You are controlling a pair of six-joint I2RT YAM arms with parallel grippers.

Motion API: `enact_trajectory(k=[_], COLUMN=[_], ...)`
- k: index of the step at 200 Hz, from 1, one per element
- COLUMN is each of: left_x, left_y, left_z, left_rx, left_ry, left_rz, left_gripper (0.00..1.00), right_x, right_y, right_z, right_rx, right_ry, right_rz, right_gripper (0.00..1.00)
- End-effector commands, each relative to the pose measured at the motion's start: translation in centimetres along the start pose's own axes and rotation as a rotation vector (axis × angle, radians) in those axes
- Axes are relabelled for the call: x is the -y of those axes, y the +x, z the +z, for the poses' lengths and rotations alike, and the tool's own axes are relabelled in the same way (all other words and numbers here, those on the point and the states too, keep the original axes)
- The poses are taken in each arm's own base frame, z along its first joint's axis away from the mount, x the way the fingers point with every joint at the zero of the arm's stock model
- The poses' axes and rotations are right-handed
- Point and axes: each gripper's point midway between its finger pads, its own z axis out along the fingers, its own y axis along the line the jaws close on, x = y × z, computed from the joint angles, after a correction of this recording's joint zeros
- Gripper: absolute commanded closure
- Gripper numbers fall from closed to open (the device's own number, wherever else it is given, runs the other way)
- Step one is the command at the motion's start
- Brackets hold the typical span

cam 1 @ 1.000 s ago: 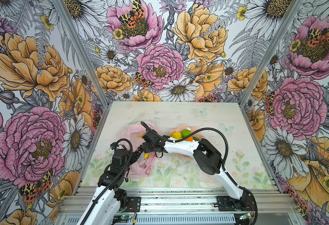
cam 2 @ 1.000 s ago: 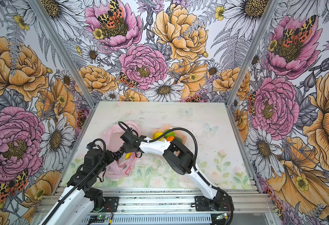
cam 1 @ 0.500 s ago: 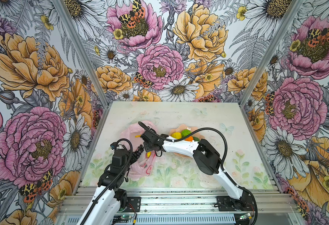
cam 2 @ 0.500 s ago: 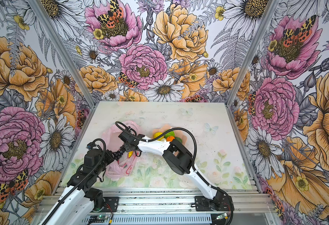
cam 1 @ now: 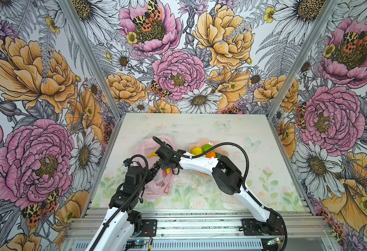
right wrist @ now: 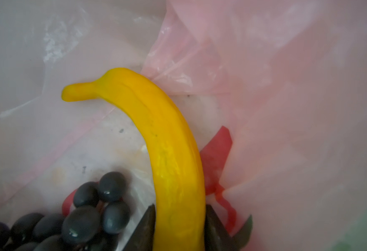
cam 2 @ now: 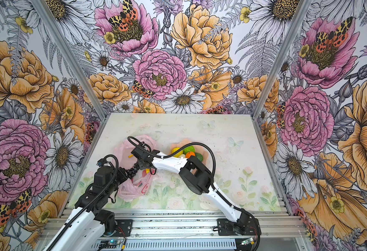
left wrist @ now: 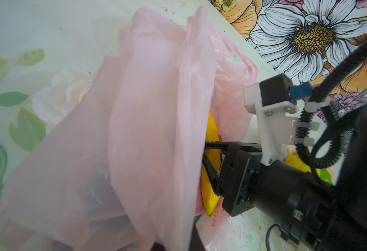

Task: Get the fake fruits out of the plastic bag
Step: 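Reach the right gripper into the bag and grasp the yellow banana, then lift the banana out of the bag and carry it toward the bowl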

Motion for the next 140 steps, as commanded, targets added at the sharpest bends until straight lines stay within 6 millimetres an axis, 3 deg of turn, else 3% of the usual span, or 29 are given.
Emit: enact_trajectory(k=[1, 47, 86, 140], left_x=[0.6, 1.0, 1.2, 1.0], left_y=[0.2, -0.2, -0.5, -1.3], left_z=[0.0, 0.3, 0.9, 1.4], left_rx=[-0.002, 0.012, 0.014, 0.039], left_ry=[0.035, 0.049, 0.036, 0.024], left_rz=[0.02, 0.032, 0.044, 0.052], left_gripper=[1.0, 1.0, 1.0, 1.0], right_x=[0.2, -0.2, -0.7, -0.7], right_y=[-1.3, -3.0, -4.6, -4.3], right_z=[-0.6, -2.6, -5.7, -7.7], right_rx=[0.025, 0.065, 0.105, 0.1], right_ry=[0.004, -0.013, -0.047, -0.093], right_rz=[0.004, -0.011, -0.001, 0.014], right_gripper=[0.67, 0.69, 0.7, 0.7])
